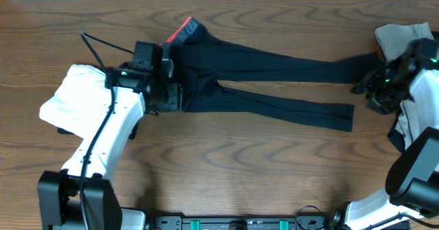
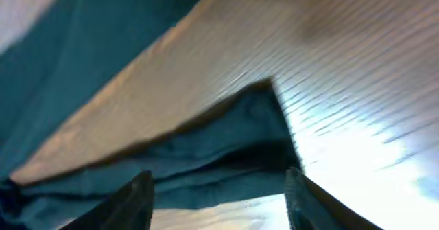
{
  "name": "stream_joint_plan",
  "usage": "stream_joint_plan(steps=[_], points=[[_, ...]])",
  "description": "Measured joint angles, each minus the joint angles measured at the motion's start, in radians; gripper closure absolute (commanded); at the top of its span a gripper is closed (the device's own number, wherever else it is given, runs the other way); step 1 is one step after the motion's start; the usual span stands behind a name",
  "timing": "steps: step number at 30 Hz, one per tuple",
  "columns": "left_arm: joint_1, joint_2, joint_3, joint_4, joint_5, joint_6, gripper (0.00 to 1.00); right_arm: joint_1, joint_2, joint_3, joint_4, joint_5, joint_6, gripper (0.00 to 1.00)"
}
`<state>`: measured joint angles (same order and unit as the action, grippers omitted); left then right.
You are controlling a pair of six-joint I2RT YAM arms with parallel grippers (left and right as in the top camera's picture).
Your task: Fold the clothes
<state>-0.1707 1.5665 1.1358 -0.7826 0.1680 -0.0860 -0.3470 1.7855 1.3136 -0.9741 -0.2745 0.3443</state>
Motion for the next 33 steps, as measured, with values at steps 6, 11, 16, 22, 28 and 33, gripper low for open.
stream_joint_plan(steps=[6,11,16,22,28,33], points=[[-0.006,0.005,-0.031,0.022,0.006,-0.008,0.32,0.113,0.000,-0.124,0.080,0.120,0.008,0.42],[-0.006,0.006,-0.031,0.014,0.006,-0.012,0.32,0.098,0.000,-0.163,0.081,0.235,0.023,0.45],[-0.006,0.006,-0.031,0.012,0.006,-0.015,0.32,0.076,0.000,-0.164,0.069,0.272,0.030,0.49],[-0.006,0.006,-0.031,0.015,0.007,-0.015,0.31,0.074,0.000,-0.215,0.124,0.257,0.033,0.62],[-0.006,0.006,-0.031,0.017,0.009,-0.015,0.31,0.073,0.000,-0.280,0.182,0.203,0.048,0.99],[-0.006,0.006,-0.031,0.017,0.009,-0.015,0.31,0.066,-0.019,-0.239,0.122,0.124,0.033,0.99]])
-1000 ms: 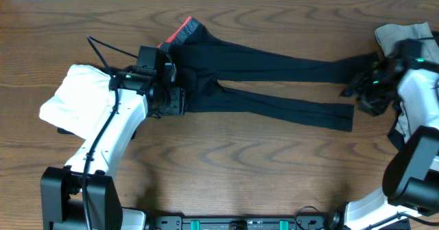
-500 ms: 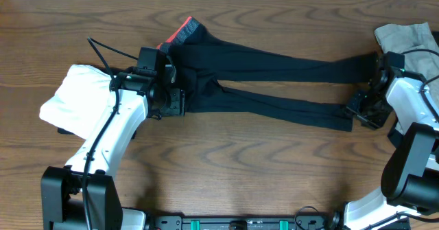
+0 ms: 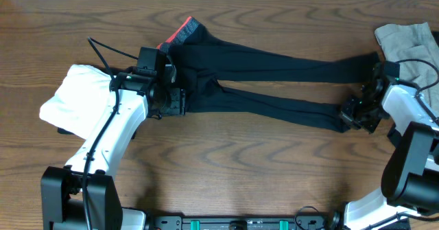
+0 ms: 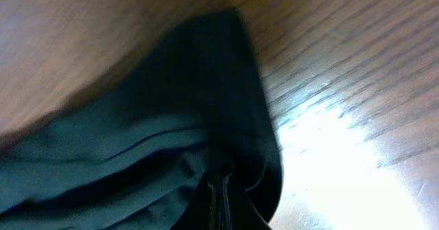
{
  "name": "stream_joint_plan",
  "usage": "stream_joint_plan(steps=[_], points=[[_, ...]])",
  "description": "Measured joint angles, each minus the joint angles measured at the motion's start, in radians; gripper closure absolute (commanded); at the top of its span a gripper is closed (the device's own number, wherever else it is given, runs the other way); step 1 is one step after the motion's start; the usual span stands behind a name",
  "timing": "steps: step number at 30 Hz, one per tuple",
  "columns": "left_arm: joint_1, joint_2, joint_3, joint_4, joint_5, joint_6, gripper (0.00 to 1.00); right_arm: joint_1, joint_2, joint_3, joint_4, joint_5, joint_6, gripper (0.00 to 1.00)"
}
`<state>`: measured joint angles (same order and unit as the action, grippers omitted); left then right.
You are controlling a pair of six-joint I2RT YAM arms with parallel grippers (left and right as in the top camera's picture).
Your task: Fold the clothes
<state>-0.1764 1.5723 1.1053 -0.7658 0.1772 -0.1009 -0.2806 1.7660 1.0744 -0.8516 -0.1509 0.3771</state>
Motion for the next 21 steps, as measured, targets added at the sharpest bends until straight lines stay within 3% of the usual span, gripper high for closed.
stream_joint_plan(steps=[10,21], points=[[0.000,0.000,0.000,0.000,0.000,0.000,0.31,-0.005,-0.291,0.138,-0.277,-0.051,-0.026,0.99],[0.000,0.000,0.000,0.006,0.000,0.000,0.31,-0.010,-0.542,0.146,-0.227,-0.178,-0.087,0.98]])
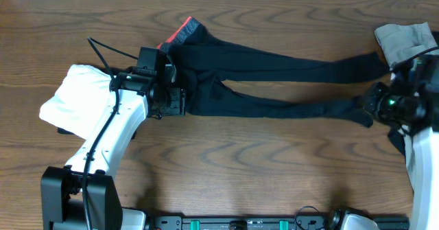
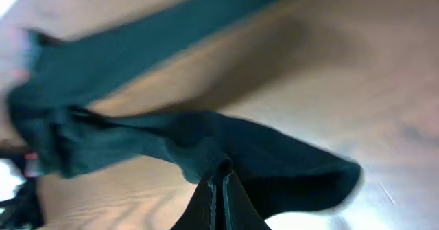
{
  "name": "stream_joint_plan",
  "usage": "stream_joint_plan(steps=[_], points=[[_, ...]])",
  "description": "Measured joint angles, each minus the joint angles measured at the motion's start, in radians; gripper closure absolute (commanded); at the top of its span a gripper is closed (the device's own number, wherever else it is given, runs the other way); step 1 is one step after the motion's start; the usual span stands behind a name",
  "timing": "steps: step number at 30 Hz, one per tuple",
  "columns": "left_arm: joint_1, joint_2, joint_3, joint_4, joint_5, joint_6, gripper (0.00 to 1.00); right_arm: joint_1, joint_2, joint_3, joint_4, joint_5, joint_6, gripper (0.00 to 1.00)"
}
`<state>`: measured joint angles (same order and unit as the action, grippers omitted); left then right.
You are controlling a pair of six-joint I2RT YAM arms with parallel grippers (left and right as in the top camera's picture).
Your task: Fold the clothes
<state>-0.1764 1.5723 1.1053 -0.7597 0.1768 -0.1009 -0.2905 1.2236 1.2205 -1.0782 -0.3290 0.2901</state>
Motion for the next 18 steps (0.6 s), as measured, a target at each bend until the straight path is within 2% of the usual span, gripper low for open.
stream_joint_plan(steps=[5,9,15,18], points=[[0.000,0.000,0.000,0.016,0.000,0.000,0.31,-0.001,-0.116,0.066,0.024,-0.029,-0.012,0.95],[0.000,0.000,0.000,0.021,0.000,0.000,0.30,-0.001,-0.141,0.098,-0.017,0.081,0.030,0.94],[0.000,0.000,0.000,0.021,0.000,0.000,0.30,-0.002,-0.019,0.098,-0.088,0.196,0.063,0.92],[0.000,0.000,0.000,0.022,0.000,0.000,0.30,-0.010,0.082,0.098,-0.083,0.248,0.074,0.96]])
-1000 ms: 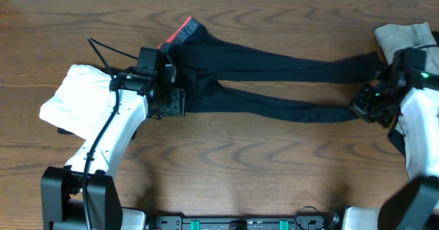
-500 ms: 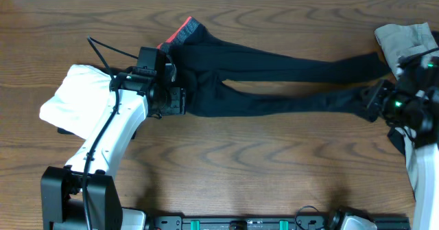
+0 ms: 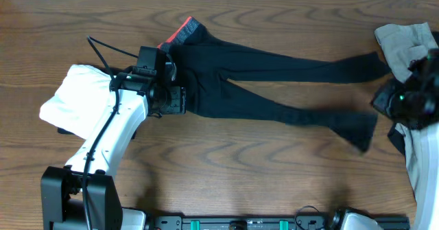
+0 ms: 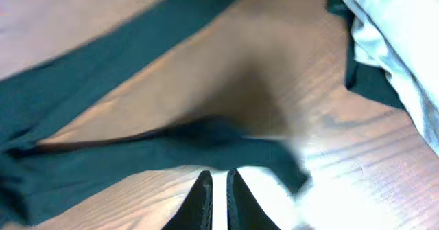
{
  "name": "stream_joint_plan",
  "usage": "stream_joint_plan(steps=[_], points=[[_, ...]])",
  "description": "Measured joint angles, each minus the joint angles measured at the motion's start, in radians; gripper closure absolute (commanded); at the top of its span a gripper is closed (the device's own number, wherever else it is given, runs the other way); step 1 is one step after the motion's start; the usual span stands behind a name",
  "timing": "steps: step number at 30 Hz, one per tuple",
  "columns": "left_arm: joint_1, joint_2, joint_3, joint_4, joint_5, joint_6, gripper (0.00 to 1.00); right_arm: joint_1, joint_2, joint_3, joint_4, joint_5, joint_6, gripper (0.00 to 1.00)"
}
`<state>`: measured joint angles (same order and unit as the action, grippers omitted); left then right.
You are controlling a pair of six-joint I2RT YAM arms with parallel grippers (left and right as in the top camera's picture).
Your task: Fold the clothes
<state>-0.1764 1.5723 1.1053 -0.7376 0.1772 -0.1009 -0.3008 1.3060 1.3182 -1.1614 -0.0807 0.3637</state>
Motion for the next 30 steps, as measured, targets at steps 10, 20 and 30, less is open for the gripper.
stream_joint_plan(steps=[10,20,30], points=[[-0.001,0.000,0.000,0.001,0.000,0.000,0.30,-0.145,0.277,0.000,0.128,-0.021,0.009,0.82],[-0.001,0.000,0.000,-0.002,0.000,0.000,0.30,-0.100,0.353,-0.039,0.008,-0.075,-0.069,0.51],[0.000,0.000,0.000,-0.002,0.000,0.000,0.30,-0.087,0.382,-0.261,0.158,-0.012,-0.046,0.54]])
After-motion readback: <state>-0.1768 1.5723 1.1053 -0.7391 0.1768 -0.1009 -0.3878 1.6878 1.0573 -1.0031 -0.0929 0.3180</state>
